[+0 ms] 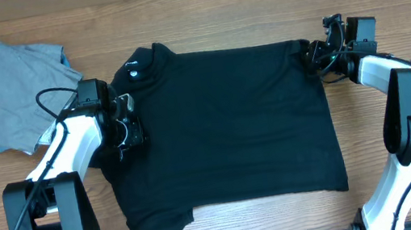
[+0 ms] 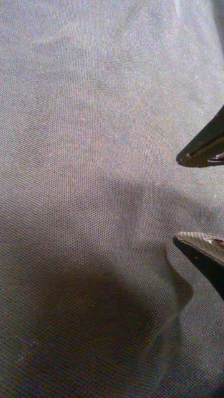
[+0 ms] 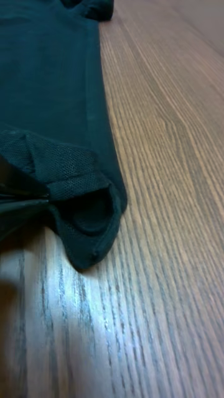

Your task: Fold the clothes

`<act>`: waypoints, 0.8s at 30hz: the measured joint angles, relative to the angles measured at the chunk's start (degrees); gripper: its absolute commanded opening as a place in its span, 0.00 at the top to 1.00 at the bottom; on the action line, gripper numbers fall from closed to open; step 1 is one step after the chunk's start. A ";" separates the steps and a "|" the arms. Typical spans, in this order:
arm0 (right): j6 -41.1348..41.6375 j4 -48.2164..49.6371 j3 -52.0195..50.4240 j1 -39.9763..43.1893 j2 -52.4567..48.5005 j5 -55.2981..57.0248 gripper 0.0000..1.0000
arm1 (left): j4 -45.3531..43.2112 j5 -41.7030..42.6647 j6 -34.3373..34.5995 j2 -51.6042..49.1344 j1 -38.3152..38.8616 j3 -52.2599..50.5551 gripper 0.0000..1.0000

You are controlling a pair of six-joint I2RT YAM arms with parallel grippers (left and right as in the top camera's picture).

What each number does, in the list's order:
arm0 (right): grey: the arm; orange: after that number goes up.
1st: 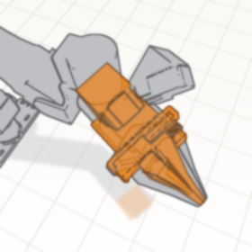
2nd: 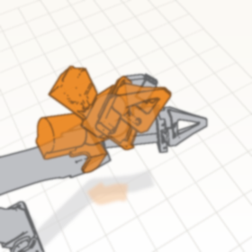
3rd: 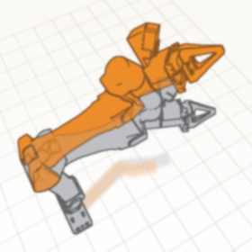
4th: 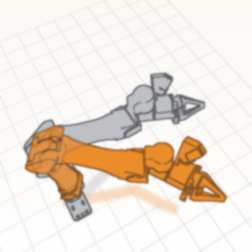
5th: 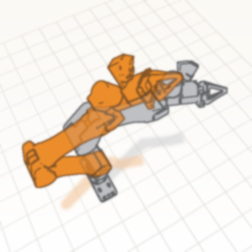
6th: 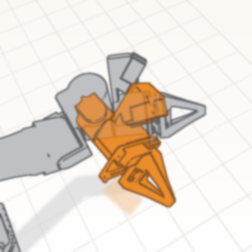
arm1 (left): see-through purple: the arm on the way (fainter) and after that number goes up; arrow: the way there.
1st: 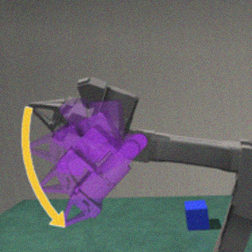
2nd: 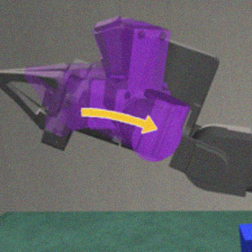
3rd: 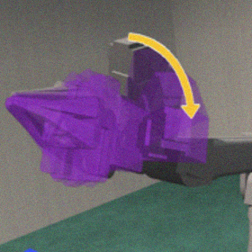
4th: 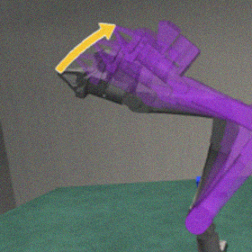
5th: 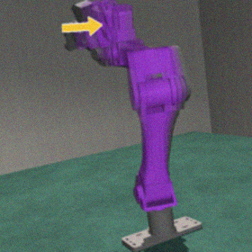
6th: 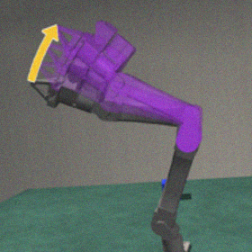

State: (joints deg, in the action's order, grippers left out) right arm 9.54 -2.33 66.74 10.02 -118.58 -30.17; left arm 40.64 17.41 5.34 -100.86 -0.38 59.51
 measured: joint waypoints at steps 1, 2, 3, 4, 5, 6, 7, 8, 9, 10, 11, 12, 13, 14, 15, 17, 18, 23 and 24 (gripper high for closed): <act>0.17 0.17 0.00 0.17 0.00 -0.04 0.96 | 0.00 0.00 0.00 0.00 0.00 0.00 0.62; 0.33 0.31 0.00 0.46 0.00 -0.09 0.96 | -0.02 0.00 0.00 0.00 0.00 0.00 0.62; 0.63 0.66 0.00 0.76 0.00 -0.11 0.96 | -0.02 0.00 0.00 0.00 0.00 0.00 0.61; 0.92 0.96 0.00 1.14 0.00 -0.26 0.96 | -0.02 0.00 0.00 0.00 0.00 0.00 0.62; 1.14 1.42 0.00 1.64 0.00 -0.52 0.96 | -0.02 0.00 0.00 0.00 0.00 0.00 0.62; 1.27 1.66 0.00 2.05 0.00 -0.63 0.96 | -0.02 0.00 0.00 0.00 0.00 0.00 0.62; 1.46 2.10 0.00 2.58 0.00 -1.20 0.96 | 0.00 0.00 0.00 0.00 0.00 0.00 0.61; 1.68 2.58 0.00 3.10 -0.02 -2.05 0.95 | -0.02 0.00 0.00 0.00 0.00 0.00 0.61; 1.81 2.91 0.00 3.43 -0.02 -2.82 0.95 | -0.02 0.00 0.00 0.00 0.00 0.00 0.61; 1.92 3.19 0.00 3.78 -0.02 -3.61 0.94 | -0.02 0.00 0.00 0.00 0.00 0.00 0.61; 2.03 3.17 0.00 3.96 -0.02 -4.20 0.92 | -0.02 0.00 0.00 0.00 0.00 0.00 0.61; 2.21 3.04 0.00 4.02 -0.02 -4.61 0.84 | -0.02 0.00 0.00 0.00 0.00 0.00 0.61; 2.21 2.86 0.00 4.02 -0.02 -4.96 0.69 | 0.00 0.00 0.00 0.00 0.00 0.00 0.61; 2.05 2.54 0.00 3.89 -0.02 -5.18 0.56 | -0.02 0.00 0.00 0.00 0.00 0.00 0.60; 2.45 2.23 0.00 3.76 -0.02 -5.29 0.50 | -0.04 0.00 0.00 0.00 0.00 0.00 0.61; 2.36 1.64 0.00 3.10 -0.04 -5.16 0.43 | -0.07 0.00 0.00 0.00 0.00 0.00 0.60; 2.45 1.49 0.00 2.69 -0.04 -4.92 0.42 | -0.07 0.00 0.00 0.00 0.00 0.00 0.61; 2.51 1.38 0.00 0.00 -0.04 -3.37 0.55 | -0.09 0.00 0.00 0.00 0.00 0.00 0.61; 2.56 1.42 0.00 -0.44 -0.04 -3.08 0.63 | -0.07 0.00 0.00 0.00 0.00 0.00 0.61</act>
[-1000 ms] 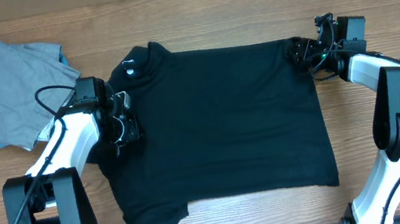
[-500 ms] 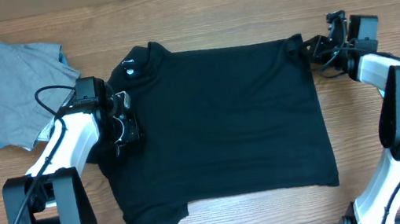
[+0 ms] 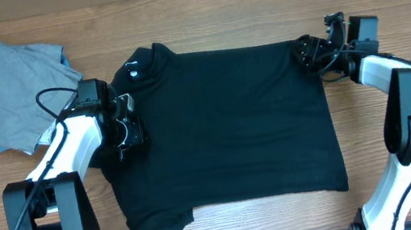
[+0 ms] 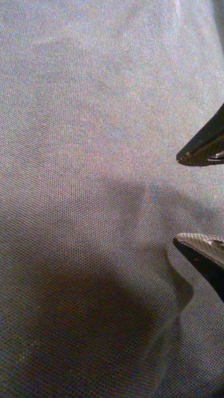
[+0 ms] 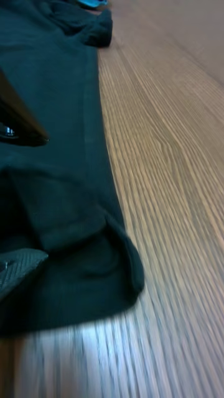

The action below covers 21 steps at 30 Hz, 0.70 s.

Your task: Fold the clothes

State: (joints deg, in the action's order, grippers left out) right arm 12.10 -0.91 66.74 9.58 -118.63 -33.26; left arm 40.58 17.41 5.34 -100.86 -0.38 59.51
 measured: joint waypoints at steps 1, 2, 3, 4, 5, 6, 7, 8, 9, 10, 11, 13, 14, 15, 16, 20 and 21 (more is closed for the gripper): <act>0.09 0.04 0.00 -0.46 0.00 0.57 0.69 | -0.02 0.00 0.00 0.00 0.00 0.00 0.61; 0.11 0.11 0.00 -0.87 0.00 1.16 0.75 | -0.02 0.00 0.00 0.00 0.00 0.00 0.61; 0.11 0.22 0.00 -1.20 0.00 1.99 0.78 | 0.00 0.00 0.00 0.00 0.00 0.00 0.61; 0.37 0.37 0.00 -1.46 0.00 2.78 0.80 | 0.02 0.00 0.00 0.00 0.00 0.00 0.61; 0.79 0.35 0.00 -1.53 0.00 3.52 0.82 | 0.07 0.00 0.00 0.00 0.00 0.00 0.61; 1.03 0.55 0.00 -1.49 0.00 4.11 0.82 | 0.11 0.00 0.00 0.00 0.00 0.00 0.61; 1.18 0.92 0.00 -1.38 0.00 4.61 0.82 | 0.11 0.00 0.00 0.00 0.00 0.00 0.61; 1.22 1.33 0.00 -1.18 0.00 5.07 0.82 | 0.13 0.00 0.00 0.00 0.00 0.00 0.61; 1.38 1.75 0.00 -0.94 0.00 5.29 0.82 | 0.15 0.00 0.00 0.00 0.00 0.00 0.61; 1.40 2.05 0.00 -0.66 0.00 5.57 0.82 | 0.17 0.00 0.00 0.00 0.00 0.00 0.61; 1.36 2.38 0.00 -0.42 0.00 5.68 0.82 | 0.17 0.00 0.00 0.00 0.00 0.00 0.61; 1.40 3.10 0.00 0.31 0.00 5.84 0.82 | 0.17 0.00 0.00 0.00 0.00 0.00 0.61; 1.38 3.41 0.00 0.66 0.00 5.84 0.84 | 0.17 0.00 0.00 0.00 0.00 0.00 0.61; 1.40 3.48 0.00 0.94 0.00 5.86 0.86 | 0.17 0.00 0.00 0.00 0.00 0.00 0.61; 1.36 3.61 0.00 1.20 0.00 5.88 0.88 | 0.17 0.00 0.00 0.00 0.00 0.00 0.61; 1.57 4.17 0.00 1.46 0.00 6.03 0.89 | 0.17 0.00 0.00 0.00 0.00 0.00 0.61; 1.57 4.33 0.00 1.46 0.00 6.23 0.89 | 0.17 0.00 0.00 0.00 0.00 0.00 0.61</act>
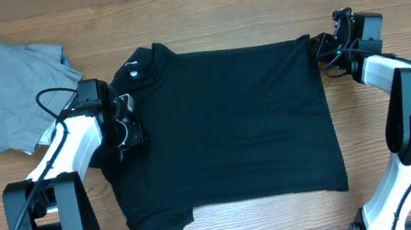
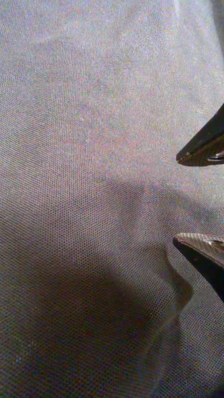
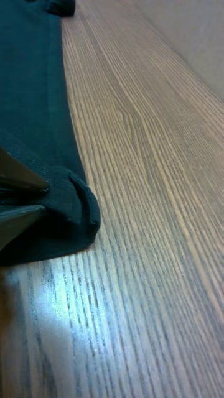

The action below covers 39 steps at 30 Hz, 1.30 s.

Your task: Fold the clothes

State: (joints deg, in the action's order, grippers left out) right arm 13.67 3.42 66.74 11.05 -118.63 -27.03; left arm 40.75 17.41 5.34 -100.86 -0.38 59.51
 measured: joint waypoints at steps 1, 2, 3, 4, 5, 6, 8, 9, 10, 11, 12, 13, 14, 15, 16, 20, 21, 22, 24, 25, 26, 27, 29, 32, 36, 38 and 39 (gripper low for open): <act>0.02 0.07 0.00 0.00 0.00 0.31 0.89 | 0.00 0.00 0.00 0.00 0.00 0.00 0.61; 0.00 0.02 0.00 0.02 0.00 0.63 0.89 | 0.00 0.00 0.00 0.00 0.00 0.00 0.61; 0.00 0.02 0.00 0.04 0.00 1.18 0.89 | 0.00 0.00 0.00 0.00 0.00 0.00 0.61; 0.02 0.02 0.00 0.09 0.00 1.73 0.89 | 0.00 0.00 0.00 0.00 0.00 0.00 0.60; 0.02 0.04 0.00 0.20 0.00 2.08 0.89 | 0.00 0.00 0.00 0.00 0.00 0.00 0.60; -0.02 0.11 0.00 0.28 0.00 2.40 0.89 | 0.00 0.00 0.00 0.00 0.00 0.00 0.60; 0.00 0.39 0.00 0.57 0.00 2.93 0.89 | -0.02 0.00 0.00 0.00 0.00 0.00 0.60; 0.02 0.50 0.00 0.68 0.00 3.21 0.89 | -0.07 0.00 0.00 0.00 0.00 0.00 0.60; 0.02 0.72 0.02 0.90 0.00 3.50 0.89 | -0.09 0.02 0.00 0.00 0.00 0.00 0.60; 0.02 0.83 0.00 1.05 0.00 3.67 0.89 | -0.11 0.00 0.00 0.00 0.00 0.00 0.59; 0.02 0.83 0.00 1.22 0.00 3.72 0.88 | -0.11 0.00 -0.02 0.00 0.00 0.00 0.59; 0.02 0.81 0.00 1.36 0.00 3.65 0.83 | -0.13 0.00 0.00 0.00 0.00 0.00 0.59; 0.02 0.68 0.00 1.51 0.00 3.28 0.78 | -0.13 0.00 0.00 0.00 0.00 0.00 0.59; 0.17 -0.02 0.02 1.68 0.00 2.56 0.67 | -0.13 0.00 0.00 0.00 0.00 0.00 0.58; 0.26 -0.63 0.02 1.73 0.00 1.90 0.56 | -0.13 0.00 0.00 0.00 0.00 0.00 0.58; -0.17 -4.22 0.02 1.92 0.00 -0.98 0.55 | -0.13 0.76 0.00 0.00 0.00 0.02 0.56; -0.17 -4.94 0.02 1.92 0.00 -1.51 0.60 | -0.09 1.20 0.00 0.00 0.00 0.13 0.55; -0.20 -5.40 0.02 1.92 0.00 -2.10 0.66 | -0.09 1.51 0.00 0.00 0.00 0.31 0.55; -0.26 -6.10 0.02 1.90 0.00 -2.89 0.80 | -0.07 2.10 0.00 0.00 0.00 1.18 0.54; -0.42 -6.27 0.02 1.90 0.00 -3.21 0.85 | -0.04 2.23 0.00 0.00 0.00 1.70 0.54; -0.20 -6.49 0.02 1.86 -0.02 -3.48 0.90 | -0.09 2.40 -0.02 0.00 0.00 2.29 0.53; -0.22 -6.49 0.02 1.84 -0.02 -3.65 0.94 | -0.11 2.60 0.00 0.00 0.00 2.97 0.53; -0.15 -6.05 0.02 1.68 -0.02 -4.00 0.96 | -0.15 2.58 0.00 0.00 0.00 4.02 0.48; -0.22 -4.13 0.02 1.66 -0.02 -4.15 0.96 | -1.64 2.10 -0.04 0.00 0.00 4.81 0.45; 0.09 -1.66 0.02 1.81 -0.02 -4.04 0.96 | -4.87 1.31 -0.02 0.00 0.00 4.96 0.45; 0.92 -1.42 0.02 2.16 -0.02 -3.82 0.96 | -5.95 1.16 -0.04 0.00 0.00 4.98 0.44; 1.38 -1.46 0.02 2.54 -0.02 -3.61 0.96 | -6.80 1.01 -0.04 0.00 0.00 5.01 0.43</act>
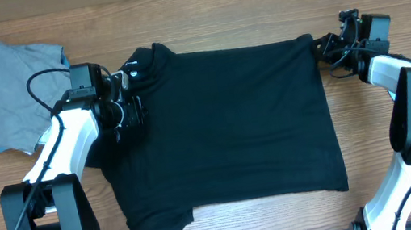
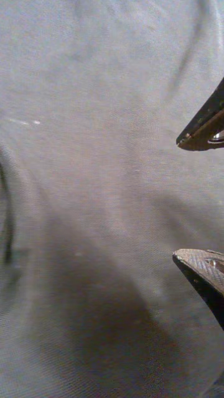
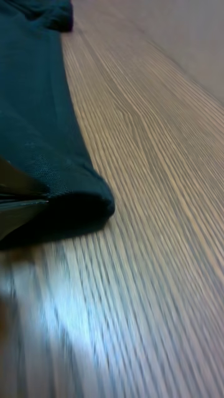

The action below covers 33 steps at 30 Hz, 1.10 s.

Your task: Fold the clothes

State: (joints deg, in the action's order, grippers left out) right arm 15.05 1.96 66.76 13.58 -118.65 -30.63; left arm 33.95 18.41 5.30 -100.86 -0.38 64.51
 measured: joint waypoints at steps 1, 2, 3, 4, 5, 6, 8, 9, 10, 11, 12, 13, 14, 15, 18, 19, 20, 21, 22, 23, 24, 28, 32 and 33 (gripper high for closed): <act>0.20 -0.09 0.00 0.28 -0.02 0.04 0.96 | -0.72 -0.09 0.02 0.00 0.00 0.02 0.43; 0.37 -0.46 0.00 0.55 -0.02 0.13 0.92 | -1.57 -0.20 0.00 0.00 0.00 0.02 0.43; 0.46 -0.87 0.00 0.70 -0.02 0.20 0.89 | -2.67 -0.26 0.02 0.00 0.00 0.04 0.42; 0.59 -1.62 0.00 0.81 -0.02 0.26 0.85 | -3.67 -0.42 0.00 0.00 0.00 0.04 0.42; 0.83 -2.05 0.00 0.94 -0.02 0.44 0.76 | -4.44 -0.48 0.00 0.00 0.00 0.07 0.41; 1.01 -2.47 0.00 0.96 -0.02 0.57 0.64 | -5.25 -0.63 0.00 0.00 0.00 0.07 0.38; 1.18 -3.17 0.02 1.05 -0.02 0.48 0.59 | -6.62 -1.05 0.00 0.00 0.00 0.07 0.36; 1.27 -3.48 0.02 1.11 -0.02 0.26 0.57 | -7.06 -1.36 0.00 0.00 0.00 0.07 0.35; 1.29 -3.78 0.02 1.27 -0.02 -0.28 0.56 | -7.41 -1.86 -0.02 0.00 0.00 0.07 0.34; 1.31 -4.15 0.02 1.46 -0.02 -1.07 0.55 | -7.56 -2.23 -0.02 -0.04 0.00 0.07 0.34; 1.38 -4.57 0.02 1.88 -0.02 -2.27 0.55 | -7.91 -2.64 -0.02 -0.20 0.00 0.07 0.34; 1.49 -5.09 0.02 2.25 0.04 -3.15 0.55 | -8.20 -2.93 -0.04 -0.42 0.00 0.09 0.34; 1.44 -5.88 0.02 2.82 0.13 -4.24 0.55 | -8.52 -3.15 -0.13 -0.79 0.00 0.11 0.35; 1.40 -7.23 0.02 3.52 0.46 -5.51 0.55 | -9.09 -3.30 -0.31 -1.49 0.00 0.13 0.36; 1.40 -12.59 0.00 5.27 2.71 -7.56 0.55 | -10.80 -3.69 -0.92 -4.02 0.00 0.15 0.47; 1.44 -13.77 0.00 5.46 3.30 -7.61 0.57 | -11.65 -3.72 -1.05 -5.27 0.00 0.15 0.49; 1.36 -16.74 0.00 5.92 5.42 -8.17 0.59 | -12.41 -3.85 -1.20 -6.32 0.00 0.17 0.52; 1.40 -19.19 0.11 5.97 6.62 -8.28 0.62 | -13.20 -3.91 -1.25 -7.34 0.00 0.17 0.56; 1.44 -22.21 0.15 5.92 8.35 -8.48 0.67 | -14.45 -3.96 -1.20 -8.48 0.00 0.17 0.62; 1.42 -25.62 0.22 5.81 10.05 -8.57 0.71 | -15.50 -4.04 -1.22 -9.40 0.00 0.15 0.64; 1.62 -28.81 0.50 5.68 11.13 -8.44 0.72 | -16.63 -4.13 -1.36 -10.10 0.00 0.15 0.65; 1.55 -45.66 0.76 4.63 13.05 -5.14 0.75 | -21.16 -5.77 -0.57 -11.23 -0.09 0.17 0.67; 1.92 -51.12 -0.48 2.29 12.96 2.10 0.78 | -23.80 -7.43 2.12 -12.11 -0.90 0.26 0.68; 2.36 -50.69 -1.01 1.60 12.96 3.54 0.79 | -24.37 -7.56 2.71 -12.24 -1.29 0.28 0.68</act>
State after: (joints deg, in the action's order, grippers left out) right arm 17.41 -48.73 65.76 15.18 -105.69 -27.09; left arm 9.58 10.85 8.01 -113.10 -1.67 64.79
